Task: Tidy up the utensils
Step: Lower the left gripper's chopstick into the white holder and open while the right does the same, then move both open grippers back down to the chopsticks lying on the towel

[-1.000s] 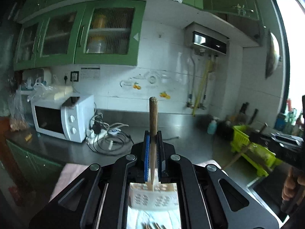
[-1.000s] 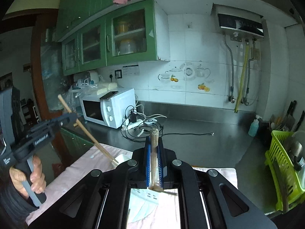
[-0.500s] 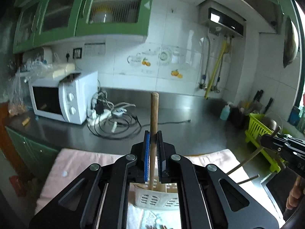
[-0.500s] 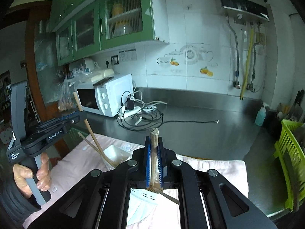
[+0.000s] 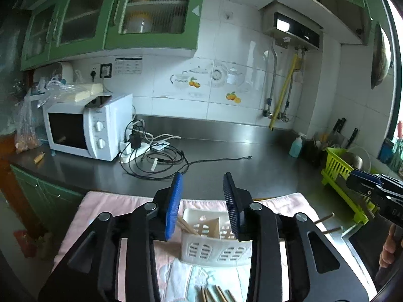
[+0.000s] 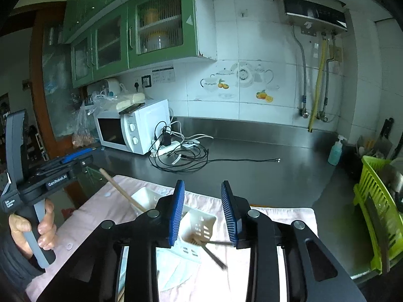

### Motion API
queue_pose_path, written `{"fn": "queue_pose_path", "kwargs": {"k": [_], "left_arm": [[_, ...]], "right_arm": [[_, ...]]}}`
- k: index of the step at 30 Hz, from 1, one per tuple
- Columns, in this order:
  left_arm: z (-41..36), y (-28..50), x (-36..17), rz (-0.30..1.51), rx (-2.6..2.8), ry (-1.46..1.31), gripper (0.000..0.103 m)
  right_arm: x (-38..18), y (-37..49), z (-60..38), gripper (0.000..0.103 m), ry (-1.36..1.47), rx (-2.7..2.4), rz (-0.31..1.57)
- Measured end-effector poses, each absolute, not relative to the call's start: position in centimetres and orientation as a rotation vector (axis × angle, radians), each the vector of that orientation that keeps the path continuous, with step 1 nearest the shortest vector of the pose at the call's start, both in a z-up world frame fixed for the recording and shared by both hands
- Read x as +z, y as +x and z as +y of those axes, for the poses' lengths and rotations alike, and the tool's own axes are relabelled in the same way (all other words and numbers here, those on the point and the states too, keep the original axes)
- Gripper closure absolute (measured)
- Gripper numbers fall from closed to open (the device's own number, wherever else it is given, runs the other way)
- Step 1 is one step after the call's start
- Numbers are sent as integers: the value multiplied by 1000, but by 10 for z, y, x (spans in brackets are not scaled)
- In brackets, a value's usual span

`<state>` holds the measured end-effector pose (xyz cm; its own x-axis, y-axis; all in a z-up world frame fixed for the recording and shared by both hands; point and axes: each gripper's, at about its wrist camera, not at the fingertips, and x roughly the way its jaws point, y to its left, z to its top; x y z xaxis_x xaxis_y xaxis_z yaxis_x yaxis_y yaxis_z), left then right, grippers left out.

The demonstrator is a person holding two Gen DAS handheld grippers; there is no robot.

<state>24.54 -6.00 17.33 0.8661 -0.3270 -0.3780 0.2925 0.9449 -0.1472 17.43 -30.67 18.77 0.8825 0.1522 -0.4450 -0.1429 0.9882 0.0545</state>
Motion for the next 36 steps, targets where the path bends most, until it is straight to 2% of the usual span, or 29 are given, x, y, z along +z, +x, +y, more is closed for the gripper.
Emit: {"fn": "queue_pose_path", "kwargs": {"k": [2,5,6,8,11,14,16,25,36], "left_arm": [[-55,230,174,405,-321,-79,53],[-48,202,173,395,-313,-60,43],[-45,194,171,399,-319,-59,39],[-41,173,164,411,-326,-48,28],[-35,146,151,413,-313,-23,17],[-29,122,132,440,-322,-6,10],[-24,106,117,462,-319,-4,8],[-11,65,51,585,-308,33,6],[-23,35,-22,765,-344,160,6]], "right_arm": [[188,158,-307,67,18,149,457],[183,133,-306,62,26,161,456],[179,123,-305,57,26,162,459],[168,105,-300,55,28,177,471],[148,79,-292,48,22,191,493],[126,55,-282,45,11,202,518],[110,41,-275,42,-3,201,540],[24,-11,-249,42,-63,230,681],[-24,-26,-241,42,-76,251,788]]}}
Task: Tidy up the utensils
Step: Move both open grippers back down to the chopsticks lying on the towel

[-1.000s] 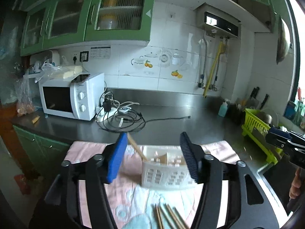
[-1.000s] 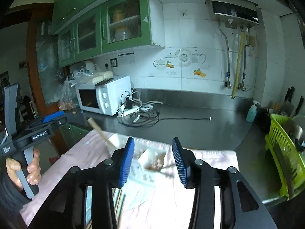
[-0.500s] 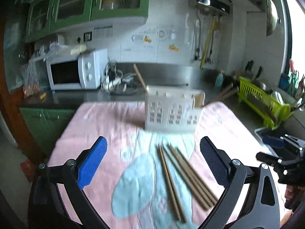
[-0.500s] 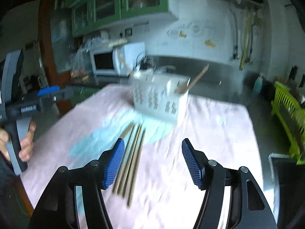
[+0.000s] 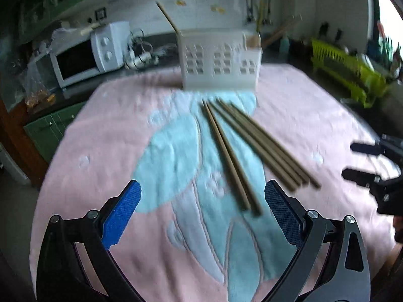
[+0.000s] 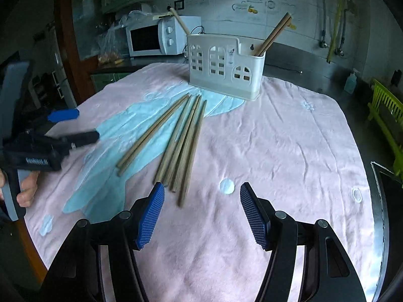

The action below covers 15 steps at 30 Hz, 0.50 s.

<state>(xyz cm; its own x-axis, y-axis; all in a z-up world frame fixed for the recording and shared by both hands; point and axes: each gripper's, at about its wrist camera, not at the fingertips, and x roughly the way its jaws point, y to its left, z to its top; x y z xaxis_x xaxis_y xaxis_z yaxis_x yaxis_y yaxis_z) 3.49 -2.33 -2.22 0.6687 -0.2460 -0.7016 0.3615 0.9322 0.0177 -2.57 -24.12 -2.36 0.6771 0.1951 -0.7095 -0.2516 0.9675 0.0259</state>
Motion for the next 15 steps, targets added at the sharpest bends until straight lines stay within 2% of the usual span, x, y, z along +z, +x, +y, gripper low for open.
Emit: {"fn": "queue_pose_path", "kwargs": {"k": [15], "left_arm": [[-39,41,-55,858,-326,260,6]], "right_arm": [[-33,-23,-233,42,-75,273,807]]}}
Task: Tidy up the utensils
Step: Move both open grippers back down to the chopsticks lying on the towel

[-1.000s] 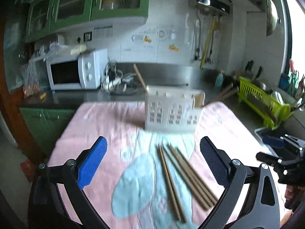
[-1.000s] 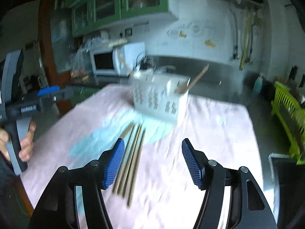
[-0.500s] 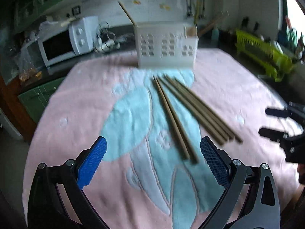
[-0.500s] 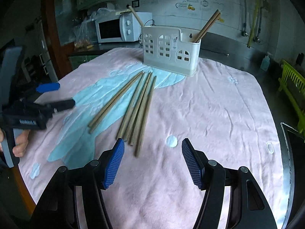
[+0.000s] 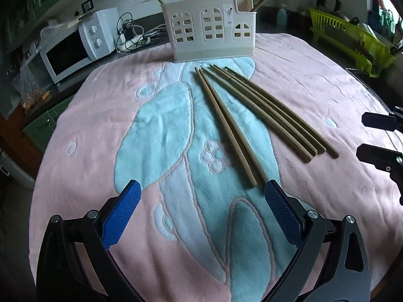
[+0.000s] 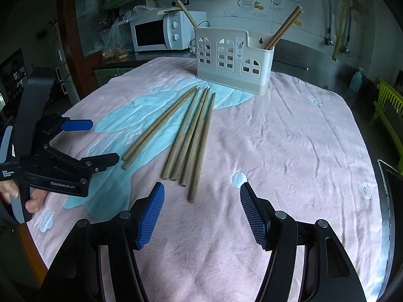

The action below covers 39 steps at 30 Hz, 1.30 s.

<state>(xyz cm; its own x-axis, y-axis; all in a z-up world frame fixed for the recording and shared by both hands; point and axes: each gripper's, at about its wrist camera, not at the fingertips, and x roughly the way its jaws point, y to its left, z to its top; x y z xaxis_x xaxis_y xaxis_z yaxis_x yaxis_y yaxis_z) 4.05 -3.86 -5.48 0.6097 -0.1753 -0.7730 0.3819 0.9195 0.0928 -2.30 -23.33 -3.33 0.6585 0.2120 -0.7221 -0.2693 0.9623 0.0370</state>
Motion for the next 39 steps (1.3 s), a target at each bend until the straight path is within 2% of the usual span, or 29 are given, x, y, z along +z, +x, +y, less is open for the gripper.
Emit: {"fn": "queue_pose_path", "kwargs": {"k": [28,35,39], "left_arm": [[-17,68,-69,906,-169,180,6],[-29,67,-67,900,-204,175,23],[-35,65,-67,903,-235,159,26]], "right_arm": [[-45,-16,-232,42,-73,279,843],[-46,-13,-230,49,-72,283,854],[-46,-12,-231,52,-64,285,856]]}}
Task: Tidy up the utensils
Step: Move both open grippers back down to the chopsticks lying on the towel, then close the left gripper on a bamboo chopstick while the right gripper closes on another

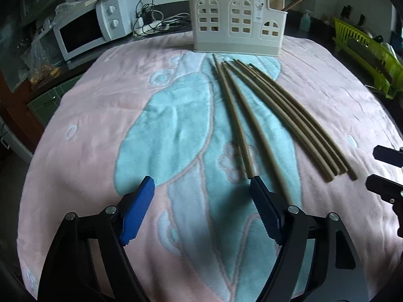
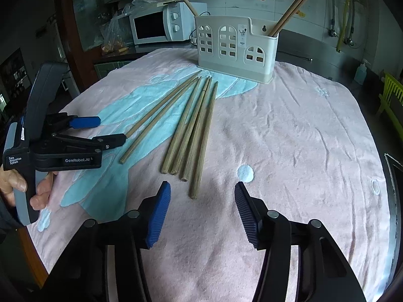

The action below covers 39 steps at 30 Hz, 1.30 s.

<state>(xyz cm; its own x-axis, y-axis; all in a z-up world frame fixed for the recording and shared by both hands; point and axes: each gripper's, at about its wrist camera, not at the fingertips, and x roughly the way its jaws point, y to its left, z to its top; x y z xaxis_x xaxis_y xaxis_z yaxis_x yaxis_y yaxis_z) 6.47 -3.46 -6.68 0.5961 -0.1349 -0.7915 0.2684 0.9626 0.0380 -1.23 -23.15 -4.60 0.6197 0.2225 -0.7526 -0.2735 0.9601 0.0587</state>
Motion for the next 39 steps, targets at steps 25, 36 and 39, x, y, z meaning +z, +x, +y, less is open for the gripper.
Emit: {"fn": "queue_pose_path", "kwargs": {"k": [25,36,39], "left_arm": [[-57,83,-67,882,-353,89,77],[-66,83,-68,868,-372,129,82],[-67,83,-68,869,-371,142,82]], "right_arm": [[-47,-11,-230,56,-52,292,860],[-53,-9,-226,73,-48,310,882],[-55,-8,-223,77,-49,316,888]]}}
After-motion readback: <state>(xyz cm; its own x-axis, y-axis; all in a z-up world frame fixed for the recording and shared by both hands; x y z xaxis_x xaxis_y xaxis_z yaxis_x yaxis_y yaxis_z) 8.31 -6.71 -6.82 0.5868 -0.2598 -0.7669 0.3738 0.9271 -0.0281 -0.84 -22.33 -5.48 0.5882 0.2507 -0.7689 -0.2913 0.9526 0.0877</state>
